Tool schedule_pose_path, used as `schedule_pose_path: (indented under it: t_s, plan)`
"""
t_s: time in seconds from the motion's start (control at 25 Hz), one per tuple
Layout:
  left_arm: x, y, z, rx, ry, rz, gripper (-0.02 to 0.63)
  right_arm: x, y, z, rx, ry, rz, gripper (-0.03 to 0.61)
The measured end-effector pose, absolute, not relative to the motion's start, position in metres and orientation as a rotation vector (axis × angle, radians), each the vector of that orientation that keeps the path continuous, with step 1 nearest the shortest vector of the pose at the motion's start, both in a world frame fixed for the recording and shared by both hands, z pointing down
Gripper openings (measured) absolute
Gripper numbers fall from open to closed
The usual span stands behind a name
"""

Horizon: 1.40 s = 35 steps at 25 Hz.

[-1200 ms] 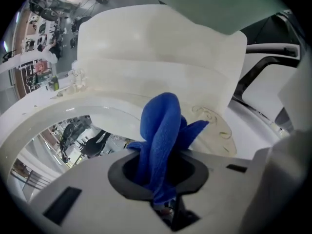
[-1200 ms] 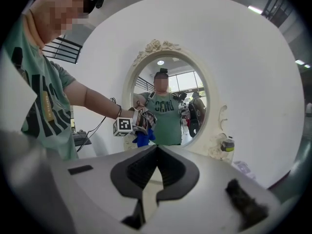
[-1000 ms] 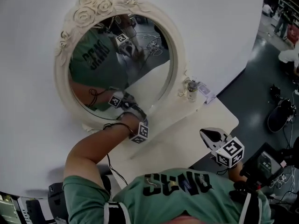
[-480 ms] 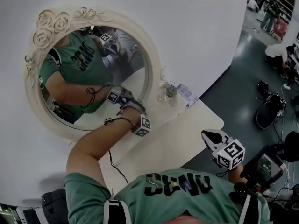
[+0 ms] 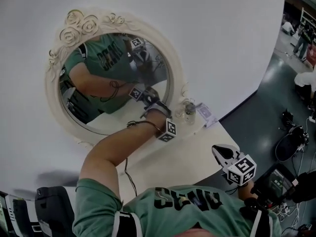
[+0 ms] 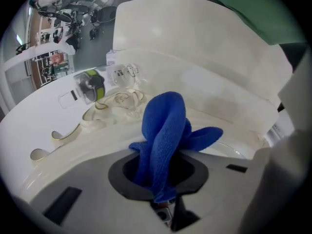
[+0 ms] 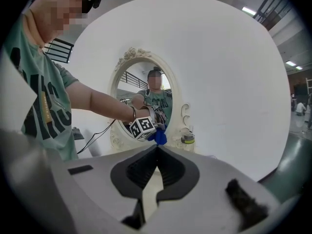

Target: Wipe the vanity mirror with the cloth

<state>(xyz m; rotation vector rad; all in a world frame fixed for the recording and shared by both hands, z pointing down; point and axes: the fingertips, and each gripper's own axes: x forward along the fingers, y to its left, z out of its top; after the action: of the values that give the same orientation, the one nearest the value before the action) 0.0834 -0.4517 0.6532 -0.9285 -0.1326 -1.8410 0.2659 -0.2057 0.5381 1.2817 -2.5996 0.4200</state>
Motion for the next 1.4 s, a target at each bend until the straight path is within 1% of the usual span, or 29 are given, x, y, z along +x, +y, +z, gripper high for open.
schedule_pose_path:
  t_s: [0.16,0.32,0.48,0.64,0.84,0.96,1.08,1.24,1.4]
  plan:
    - [0.107,-0.456,0.628,-1.037,0.009,-1.735,0.084,0.256,-0.218,0.532,1.231,-2.639,0.393,0.008]
    - [0.125,-0.416,0.591,-1.417,0.168,-1.567,0.084,0.244,-0.221,0.518,1.212,-2.673,0.346,0.008]
    - [0.104,-0.359,0.526,-1.823,0.381,-1.319,0.084,0.226,-0.227,0.503,1.188,-2.700,0.299,0.008]
    - [0.039,-0.304,0.461,-2.210,0.666,-1.011,0.084,0.187,-0.235,0.485,1.115,-2.742,0.232,0.008]
    - [-0.094,-0.246,0.408,-2.587,1.112,-0.533,0.084,0.103,-0.241,0.458,0.926,-2.808,0.161,0.008]
    - [-0.181,-0.206,0.395,-2.741,1.343,-0.183,0.084,0.042,-0.238,0.448,0.813,-2.843,0.137,0.008]
    - [-0.250,-0.164,0.404,-2.773,1.516,0.042,0.084,-0.013,-0.229,0.445,0.705,-2.870,0.134,0.008]
    - [-0.298,-0.118,0.419,-2.794,1.661,0.306,0.084,-0.060,-0.216,0.450,0.585,-2.884,0.192,0.008]
    - [-0.315,-0.092,0.438,-2.871,1.678,0.595,0.084,-0.087,-0.211,0.463,0.563,-2.888,0.329,0.008]
